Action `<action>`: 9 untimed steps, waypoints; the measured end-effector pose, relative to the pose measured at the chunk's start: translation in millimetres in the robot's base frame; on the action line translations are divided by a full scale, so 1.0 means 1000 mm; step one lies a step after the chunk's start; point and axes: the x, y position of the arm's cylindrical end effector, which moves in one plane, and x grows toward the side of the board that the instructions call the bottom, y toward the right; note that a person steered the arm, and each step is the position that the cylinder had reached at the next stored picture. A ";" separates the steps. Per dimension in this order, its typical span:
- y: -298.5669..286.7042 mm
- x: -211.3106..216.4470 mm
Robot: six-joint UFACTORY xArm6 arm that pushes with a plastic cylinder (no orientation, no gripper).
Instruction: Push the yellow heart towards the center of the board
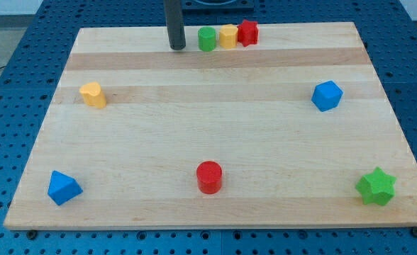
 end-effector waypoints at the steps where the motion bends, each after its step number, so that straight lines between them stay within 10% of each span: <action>1: 0.021 0.000; 8: -0.026 -0.004; 9: -0.103 -0.023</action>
